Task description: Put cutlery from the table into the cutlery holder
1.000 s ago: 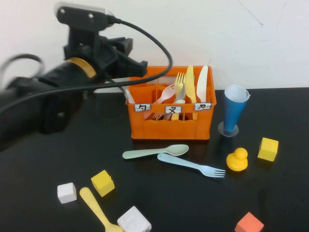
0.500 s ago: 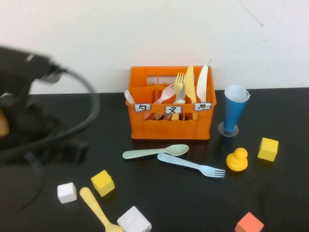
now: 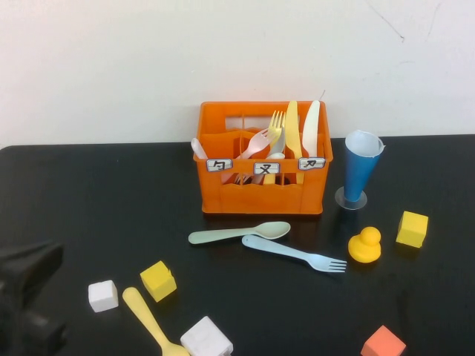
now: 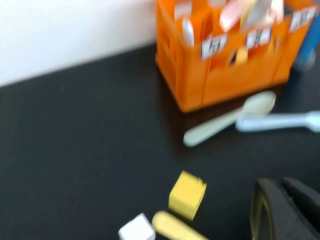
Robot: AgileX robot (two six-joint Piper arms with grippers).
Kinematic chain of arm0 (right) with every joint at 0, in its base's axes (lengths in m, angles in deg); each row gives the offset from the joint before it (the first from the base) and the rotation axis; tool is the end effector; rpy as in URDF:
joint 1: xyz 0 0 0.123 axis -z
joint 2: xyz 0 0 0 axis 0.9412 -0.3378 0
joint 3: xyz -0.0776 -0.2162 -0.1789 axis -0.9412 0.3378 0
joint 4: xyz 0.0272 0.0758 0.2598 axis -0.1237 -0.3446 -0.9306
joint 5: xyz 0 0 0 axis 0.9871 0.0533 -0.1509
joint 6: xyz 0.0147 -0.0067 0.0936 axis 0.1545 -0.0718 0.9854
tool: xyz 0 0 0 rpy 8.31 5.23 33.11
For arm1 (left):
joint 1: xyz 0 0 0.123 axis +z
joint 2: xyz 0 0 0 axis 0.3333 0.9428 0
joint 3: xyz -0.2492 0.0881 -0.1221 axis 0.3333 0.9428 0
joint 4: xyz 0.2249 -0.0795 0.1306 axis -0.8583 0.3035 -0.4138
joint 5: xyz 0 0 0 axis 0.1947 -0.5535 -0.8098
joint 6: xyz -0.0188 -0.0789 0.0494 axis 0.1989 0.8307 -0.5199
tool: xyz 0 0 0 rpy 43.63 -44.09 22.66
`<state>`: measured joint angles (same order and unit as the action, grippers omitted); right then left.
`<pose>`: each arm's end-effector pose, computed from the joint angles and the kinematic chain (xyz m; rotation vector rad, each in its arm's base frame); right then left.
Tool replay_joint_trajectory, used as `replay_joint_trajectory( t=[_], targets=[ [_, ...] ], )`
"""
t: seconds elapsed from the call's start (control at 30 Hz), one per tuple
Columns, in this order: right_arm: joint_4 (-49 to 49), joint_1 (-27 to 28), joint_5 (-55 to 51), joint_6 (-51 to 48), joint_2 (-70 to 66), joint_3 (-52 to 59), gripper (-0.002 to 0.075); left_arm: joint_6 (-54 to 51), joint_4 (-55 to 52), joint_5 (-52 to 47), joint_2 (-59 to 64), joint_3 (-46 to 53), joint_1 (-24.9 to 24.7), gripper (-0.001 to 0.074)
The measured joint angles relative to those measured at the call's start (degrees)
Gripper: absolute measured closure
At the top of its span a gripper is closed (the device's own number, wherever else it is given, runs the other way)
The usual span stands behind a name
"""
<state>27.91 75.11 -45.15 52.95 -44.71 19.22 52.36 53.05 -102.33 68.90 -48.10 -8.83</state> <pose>0.0704 -0.0081 0.1727 -0.0745 1.8572 -0.2054 0.1320 -0.0620 0.3221 0.3073 2.0065 -0.3161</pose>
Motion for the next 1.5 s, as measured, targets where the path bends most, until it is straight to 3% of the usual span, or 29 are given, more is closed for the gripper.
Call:
replay_joint_trajectory(
  t=[0.17, 0.33, 0.7, 1.1, 1.5],
  targets=[
    [0.00, 0.00, 0.00, 0.00, 0.00, 0.00, 0.0730, 4.50, 1.28, 8.75, -12.35, 12.75, 6.69, 0.0735],
    [0.00, 0.00, 0.00, 0.00, 0.00, 0.00, 0.0730, 0.12, 5.06, 14.98, -22.99, 23.02, 16.37, 0.0736],
    [0.00, 0.00, 0.00, 0.00, 0.00, 0.00, 0.0730, -4.80, 8.99, 16.72, -35.27, 36.48, 32.49, 0.0736],
    [0.00, 0.00, 0.00, 0.00, 0.00, 0.00, 0.0730, -13.11, 9.45, 11.64, -37.07, 36.68, 34.25, 0.0736],
    [0.00, 0.00, 0.00, 0.00, 0.00, 0.00, 0.0730, -14.26, 9.77, 10.73, -37.10, 36.48, 33.54, 0.0736]
  ],
)
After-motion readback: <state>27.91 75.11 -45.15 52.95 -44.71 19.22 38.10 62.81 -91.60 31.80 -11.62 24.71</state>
